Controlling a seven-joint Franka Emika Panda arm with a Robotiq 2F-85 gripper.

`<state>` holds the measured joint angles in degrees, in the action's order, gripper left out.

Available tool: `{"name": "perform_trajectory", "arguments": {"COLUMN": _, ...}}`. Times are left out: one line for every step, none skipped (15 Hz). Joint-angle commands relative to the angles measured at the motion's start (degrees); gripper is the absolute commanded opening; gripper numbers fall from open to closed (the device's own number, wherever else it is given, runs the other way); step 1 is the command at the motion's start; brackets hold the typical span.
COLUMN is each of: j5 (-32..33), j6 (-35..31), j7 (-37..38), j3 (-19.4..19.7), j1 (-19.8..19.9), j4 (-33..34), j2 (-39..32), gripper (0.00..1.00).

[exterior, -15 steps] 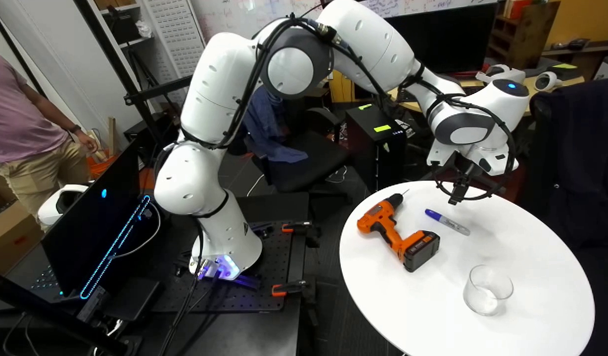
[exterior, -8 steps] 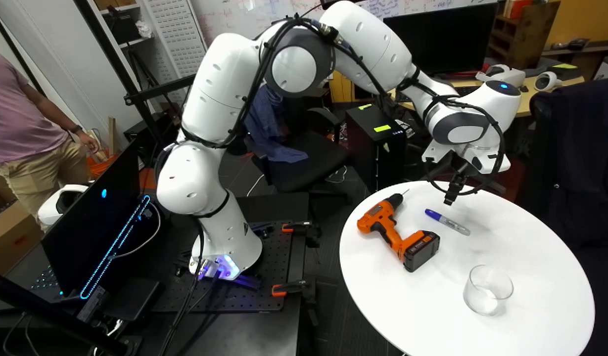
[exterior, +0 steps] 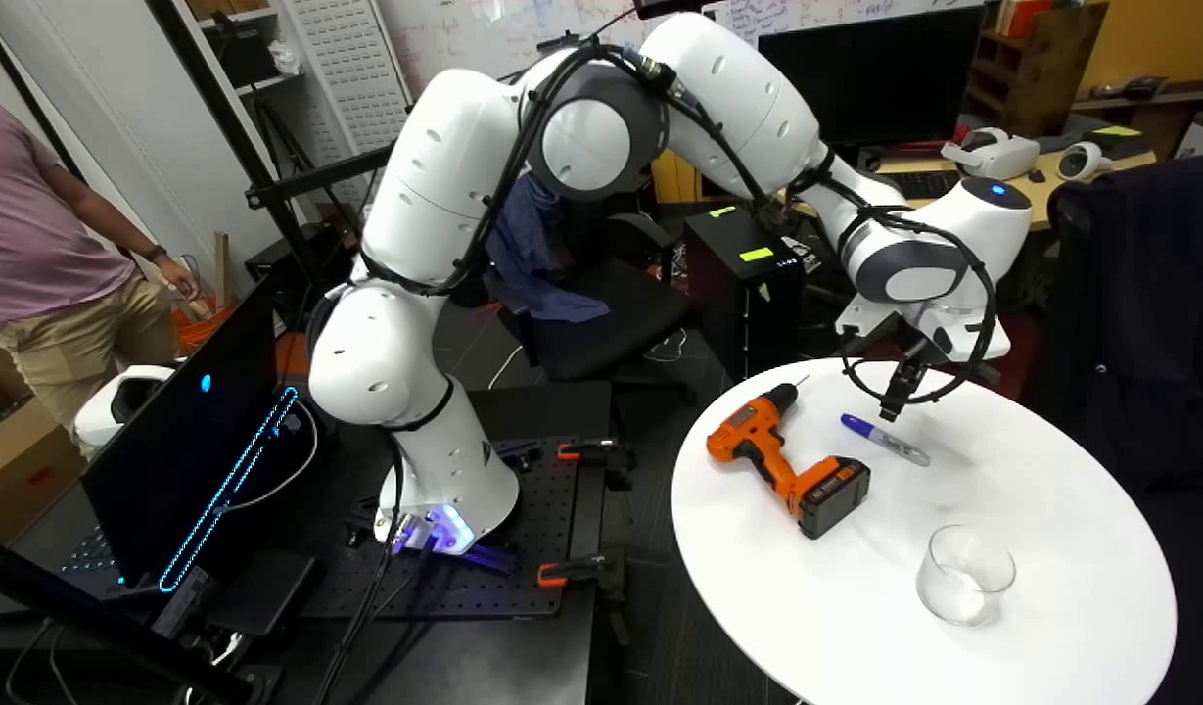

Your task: Put the marker in the cup

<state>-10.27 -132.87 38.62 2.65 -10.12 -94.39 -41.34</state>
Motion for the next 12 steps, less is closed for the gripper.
{"name": "perform_trajectory", "arguments": {"j5": -0.2, "j6": -4.0, "j7": 0.3, "j3": 0.0, "j1": 0.6, "j4": 0.1, "j2": -1.6, "gripper": 1.0}}
{"name": "perform_trajectory", "arguments": {"j5": -0.3, "j6": -4.6, "j7": 0.3, "j3": 0.0, "j1": 0.8, "j4": 0.2, "j2": -2.2, "gripper": 1.0}}
{"name": "perform_trajectory", "arguments": {"j5": -0.5, "j6": -5.0, "j7": 0.2, "j3": -0.1, "j1": 0.9, "j4": 0.3, "j2": -2.7, "gripper": 1.0}}
{"name": "perform_trajectory", "arguments": {"j5": -0.5, "j6": -5.3, "j7": 0.4, "j3": -0.1, "j1": 1.0, "j4": 0.6, "j2": -3.4, "gripper": 1.0}}
{"name": "perform_trajectory", "arguments": {"j5": -0.6, "j6": -5.4, "j7": 0.4, "j3": -0.2, "j1": 1.0, "j4": 0.6, "j2": -3.8, "gripper": 1.0}}
{"name": "perform_trajectory", "arguments": {"j5": -0.6, "j6": -5.3, "j7": 0.5, "j3": -0.1, "j1": 1.0, "j4": 0.7, "j2": -4.2, "gripper": 1.0}}
{"name": "perform_trajectory", "arguments": {"j5": -0.6, "j6": -5.3, "j7": 0.6, "j3": -0.1, "j1": 0.9, "j4": 0.7, "j2": -4.5, "gripper": 1.0}}
{"name": "perform_trajectory", "arguments": {"j5": -0.6, "j6": -5.3, "j7": 0.6, "j3": -0.1, "j1": 0.8, "j4": 0.6, "j2": -4.7, "gripper": 1.0}}
{"name": "perform_trajectory", "arguments": {"j5": -0.6, "j6": -5.4, "j7": 0.6, "j3": -0.1, "j1": 0.7, "j4": 0.6, "j2": -4.8, "gripper": 1.0}}
{"name": "perform_trajectory", "arguments": {"j5": -0.6, "j6": -5.4, "j7": 0.6, "j3": -0.1, "j1": 0.7, "j4": 0.5, "j2": -5.0, "gripper": 1.0}}
{"name": "perform_trajectory", "arguments": {"j5": -0.6, "j6": -5.4, "j7": 0.7, "j3": -0.1, "j1": 0.7, "j4": 0.6, "j2": -5.1, "gripper": 1.0}}
{"name": "perform_trajectory", "arguments": {"j5": -0.6, "j6": -5.5, "j7": 0.7, "j3": -0.1, "j1": 0.7, "j4": 0.5, "j2": -5.2, "gripper": 1.0}}
